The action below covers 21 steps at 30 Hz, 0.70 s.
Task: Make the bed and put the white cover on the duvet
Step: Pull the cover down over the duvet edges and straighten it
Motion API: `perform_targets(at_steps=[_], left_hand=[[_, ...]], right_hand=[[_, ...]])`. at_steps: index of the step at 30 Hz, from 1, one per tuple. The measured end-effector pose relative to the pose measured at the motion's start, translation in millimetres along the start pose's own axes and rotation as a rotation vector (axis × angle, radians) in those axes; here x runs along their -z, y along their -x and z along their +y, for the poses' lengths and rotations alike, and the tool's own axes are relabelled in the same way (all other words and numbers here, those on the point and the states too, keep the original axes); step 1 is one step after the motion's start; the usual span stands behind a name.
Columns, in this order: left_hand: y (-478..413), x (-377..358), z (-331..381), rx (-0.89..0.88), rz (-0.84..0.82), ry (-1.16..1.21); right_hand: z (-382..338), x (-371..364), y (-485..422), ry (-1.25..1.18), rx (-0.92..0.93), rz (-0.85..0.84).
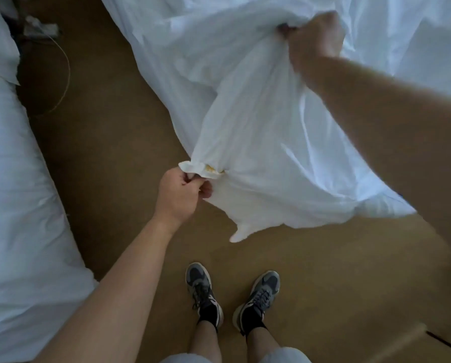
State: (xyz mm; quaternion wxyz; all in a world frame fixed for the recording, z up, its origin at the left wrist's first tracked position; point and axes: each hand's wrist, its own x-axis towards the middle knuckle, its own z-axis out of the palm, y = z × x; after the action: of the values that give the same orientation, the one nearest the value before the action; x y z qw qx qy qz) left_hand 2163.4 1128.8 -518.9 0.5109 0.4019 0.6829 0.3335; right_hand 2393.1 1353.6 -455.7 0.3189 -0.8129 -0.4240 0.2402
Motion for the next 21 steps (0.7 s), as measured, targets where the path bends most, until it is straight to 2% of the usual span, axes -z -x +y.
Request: perform_targets(at_steps=[2, 3, 6, 8, 9, 10, 11, 13, 14, 17, 21], left_hand=[[-7, 4, 8, -0.025, 0.036, 0.037], [-11, 5, 13, -0.027, 0.046, 0.032], [-22, 7, 13, 0.066, 0.015, -0.027], [-28, 9, 5, 0.150, -0.022, -0.115], [-31, 9, 0, 0.174, -0.036, -0.154], [-33, 8, -4, 0.188, -0.047, -0.166], [-34, 7, -4, 0.200, -0.068, -0.133], [-38, 3, -7, 0.301, -0.143, 0.093], [-41, 2, -9, 0.371, -0.197, 0.224], [-50, 0, -17, 0.428, -0.313, 0.383], [-57, -14, -20, 0.413, -0.244, 0.527]], right_hand=[[-6, -6, -84, -0.093, -0.053, 0.005], [-14, -3, -95, -0.107, -0.069, -0.004], [-25, -5, -35, 0.099, 0.020, -0.220], [-10, -25, 7, 0.203, 0.086, -0.493], [9, -38, 17, 0.230, 0.128, -0.569], [29, -46, 26, 0.252, 0.158, -0.551], [49, -53, 29, 0.252, 0.174, -0.465], [76, -57, 41, 0.247, 0.091, -0.286], [84, -58, 49, 0.220, 0.041, -0.266], [99, -69, 55, 0.155, -0.046, -0.438], [106, -65, 47, 0.102, -0.049, -0.701]])
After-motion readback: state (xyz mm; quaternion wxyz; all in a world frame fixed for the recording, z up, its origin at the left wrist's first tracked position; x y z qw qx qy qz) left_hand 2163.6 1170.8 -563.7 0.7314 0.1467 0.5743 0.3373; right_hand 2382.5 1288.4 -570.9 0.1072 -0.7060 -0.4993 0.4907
